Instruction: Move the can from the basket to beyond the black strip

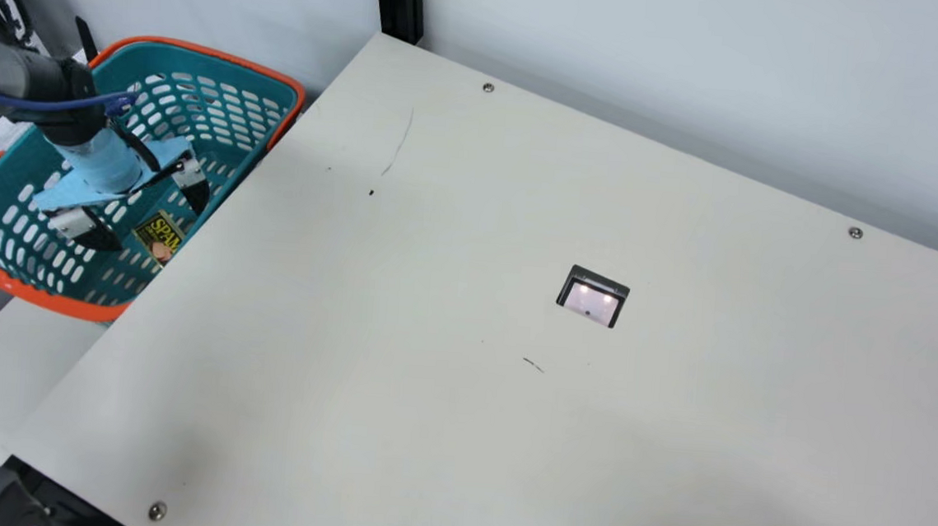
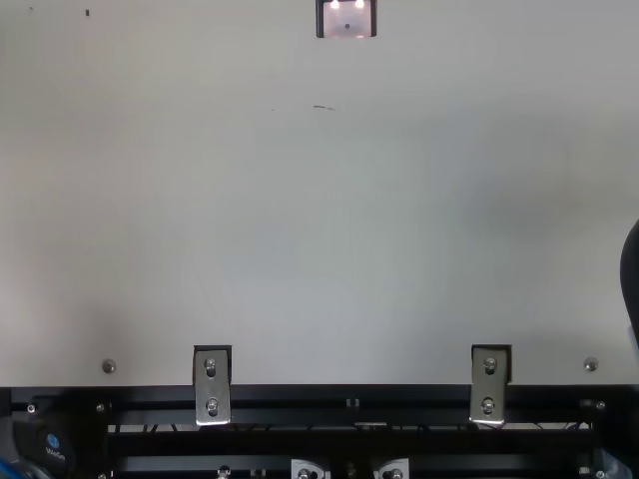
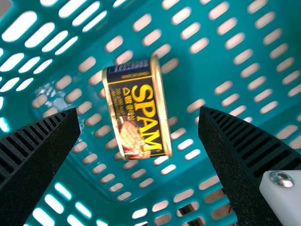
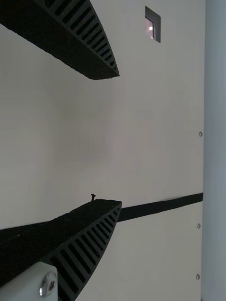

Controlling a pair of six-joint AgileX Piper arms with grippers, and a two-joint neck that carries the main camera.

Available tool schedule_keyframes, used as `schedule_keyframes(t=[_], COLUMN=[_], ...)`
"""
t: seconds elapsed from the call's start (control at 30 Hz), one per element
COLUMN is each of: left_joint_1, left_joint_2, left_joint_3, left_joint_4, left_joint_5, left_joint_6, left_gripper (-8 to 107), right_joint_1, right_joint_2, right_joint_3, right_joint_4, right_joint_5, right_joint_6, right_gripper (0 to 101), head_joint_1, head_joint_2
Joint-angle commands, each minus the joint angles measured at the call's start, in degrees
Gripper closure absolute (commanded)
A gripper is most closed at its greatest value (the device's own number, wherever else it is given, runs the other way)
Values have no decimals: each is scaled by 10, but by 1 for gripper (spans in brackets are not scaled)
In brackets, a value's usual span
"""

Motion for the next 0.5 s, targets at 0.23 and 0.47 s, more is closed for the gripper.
schedule_keyframes(t=[0.23,0.47], left_joint_1=[4,6], left_joint_2=[7,18], left_joint_3=[23,32], left_joint_4=[5,9], left_joint_5=[-36,-60], left_joint_6=[-13,-25], left_gripper=[9,9], right_joint_1=[0,0], right_joint_2=[0,0], right_joint_3=[0,0], right_joint_4=[0,0], right_joint_5=[0,0], right_joint_6=[0,0], right_gripper=[0,0], head_joint_1=[-15,-15], head_joint_2=[7,7])
